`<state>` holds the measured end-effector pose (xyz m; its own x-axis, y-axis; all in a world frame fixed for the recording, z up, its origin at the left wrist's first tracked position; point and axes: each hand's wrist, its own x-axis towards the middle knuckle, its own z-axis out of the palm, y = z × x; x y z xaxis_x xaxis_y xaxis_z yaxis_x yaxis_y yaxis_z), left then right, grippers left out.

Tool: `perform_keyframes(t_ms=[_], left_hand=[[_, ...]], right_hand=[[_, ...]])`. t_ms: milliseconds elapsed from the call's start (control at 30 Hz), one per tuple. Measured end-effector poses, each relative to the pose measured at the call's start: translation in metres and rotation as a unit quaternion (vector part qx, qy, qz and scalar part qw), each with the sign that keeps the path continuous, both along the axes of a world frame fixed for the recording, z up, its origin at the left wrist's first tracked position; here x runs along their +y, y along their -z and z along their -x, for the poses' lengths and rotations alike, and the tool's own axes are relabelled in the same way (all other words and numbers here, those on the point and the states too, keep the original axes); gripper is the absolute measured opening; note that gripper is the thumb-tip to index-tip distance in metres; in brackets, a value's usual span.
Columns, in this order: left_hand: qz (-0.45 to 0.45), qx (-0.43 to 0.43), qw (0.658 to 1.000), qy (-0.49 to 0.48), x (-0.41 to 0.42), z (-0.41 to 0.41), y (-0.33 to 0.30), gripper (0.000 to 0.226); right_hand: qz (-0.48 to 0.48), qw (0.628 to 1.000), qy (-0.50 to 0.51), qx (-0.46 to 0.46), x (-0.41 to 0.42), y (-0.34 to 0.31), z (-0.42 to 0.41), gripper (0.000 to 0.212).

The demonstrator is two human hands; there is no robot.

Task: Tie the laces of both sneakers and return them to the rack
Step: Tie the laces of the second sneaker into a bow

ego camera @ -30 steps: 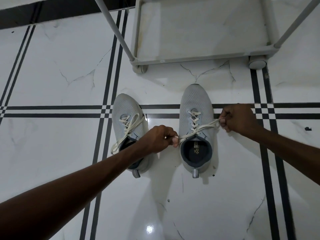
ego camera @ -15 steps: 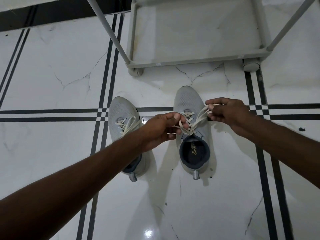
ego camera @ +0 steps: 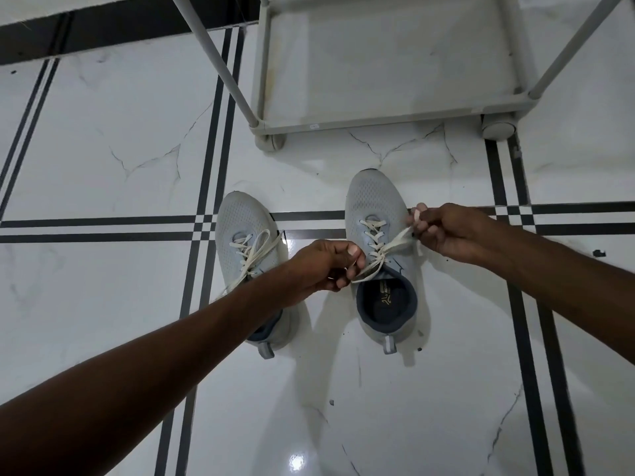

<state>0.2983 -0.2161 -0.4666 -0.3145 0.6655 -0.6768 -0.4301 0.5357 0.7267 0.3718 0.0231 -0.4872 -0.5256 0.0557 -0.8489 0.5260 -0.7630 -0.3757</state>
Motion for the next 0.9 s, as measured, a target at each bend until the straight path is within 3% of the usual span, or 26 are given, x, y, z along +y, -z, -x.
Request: perform_keyframes(t_ms=[267, 533, 667, 767, 800, 833, 900], left_hand=[[-0.018, -0.025, 1.000, -0.007, -0.008, -0.001, 0.013, 0.037], [-0.023, -0.041, 0.999, -0.003, -0.011, -0.010, 0.011, 0.021], [0.004, 0.004, 1.000, 0.026, -0.016, -0.005, 0.009, 0.041], [0.019, 0.036, 0.999, 0.027, -0.017, 0.011, -0.014, 0.025], [0.028, 0.054, 0.998, 0.014, -0.019, 0.020, -0.023, 0.024], [0.038, 0.092, 0.995, 0.005, -0.023, 0.029, -0.033, 0.027], [0.092, 0.259, 0.961, 0.016, -0.038, 0.046, -0.046, 0.028]], right_hand=[[-0.211, 0.972, -0.097, -0.035, -0.019, 0.018, -0.002, 0.035], [-0.281, 0.952, -0.120, -0.035, -0.016, 0.026, 0.010, 0.040], [-0.339, 0.929, -0.144, -0.035, -0.023, 0.017, 0.005, 0.040], [-0.421, 0.885, -0.194, 0.037, -0.029, 0.003, -0.008, 0.031], [-0.472, 0.853, -0.213, 0.062, -0.032, -0.002, -0.015, 0.025], [-0.536, 0.807, -0.237, 0.073, -0.035, -0.006, -0.023, 0.023], [-0.618, 0.733, -0.277, 0.059, -0.042, -0.013, -0.041, 0.040]])
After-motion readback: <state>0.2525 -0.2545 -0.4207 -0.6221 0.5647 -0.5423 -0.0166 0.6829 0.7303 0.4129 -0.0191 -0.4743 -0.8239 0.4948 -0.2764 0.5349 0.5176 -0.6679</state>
